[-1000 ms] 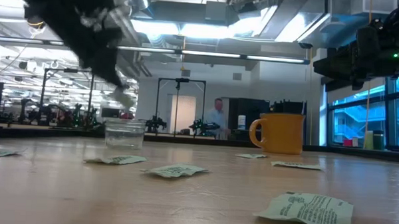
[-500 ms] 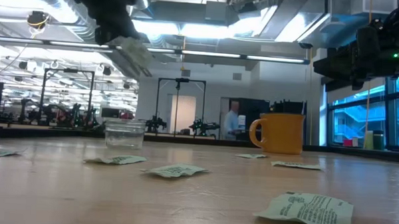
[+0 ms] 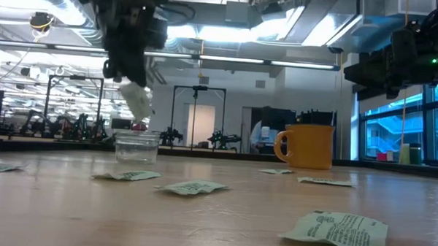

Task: Pick and place Stevia / Truvia into bins
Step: Put the stevia packet into the transparent container

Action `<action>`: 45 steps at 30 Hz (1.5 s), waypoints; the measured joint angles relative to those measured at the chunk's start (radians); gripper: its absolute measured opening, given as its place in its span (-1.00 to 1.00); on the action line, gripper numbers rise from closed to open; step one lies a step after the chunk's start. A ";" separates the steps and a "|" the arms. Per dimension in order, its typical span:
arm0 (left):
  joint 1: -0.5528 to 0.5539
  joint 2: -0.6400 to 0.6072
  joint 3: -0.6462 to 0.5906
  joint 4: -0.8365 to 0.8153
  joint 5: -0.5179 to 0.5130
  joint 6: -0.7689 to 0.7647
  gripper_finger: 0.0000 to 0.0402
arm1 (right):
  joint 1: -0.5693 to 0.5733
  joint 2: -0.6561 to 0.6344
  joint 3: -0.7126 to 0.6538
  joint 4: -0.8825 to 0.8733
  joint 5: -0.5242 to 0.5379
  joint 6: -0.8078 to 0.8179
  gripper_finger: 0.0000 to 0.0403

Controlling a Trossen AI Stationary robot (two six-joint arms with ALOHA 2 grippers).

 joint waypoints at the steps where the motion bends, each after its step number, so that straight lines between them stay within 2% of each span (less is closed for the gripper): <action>1: 0.000 0.011 0.000 -0.001 -0.001 0.004 -0.99 | 0.000 0.000 0.000 0.000 0.000 0.000 -0.34; 15: 0.033 0.149 0.000 0.002 -0.019 0.067 -0.99 | 0.000 0.000 0.000 0.000 0.000 0.026 -0.34; 39: 0.086 0.225 0.000 0.009 -0.030 0.193 -0.99 | 0.000 0.000 0.000 0.000 -0.001 0.029 -0.34; 45: 0.082 0.225 0.000 0.013 0.004 0.193 -0.99 | 0.000 0.000 0.000 0.000 -0.001 0.028 -0.34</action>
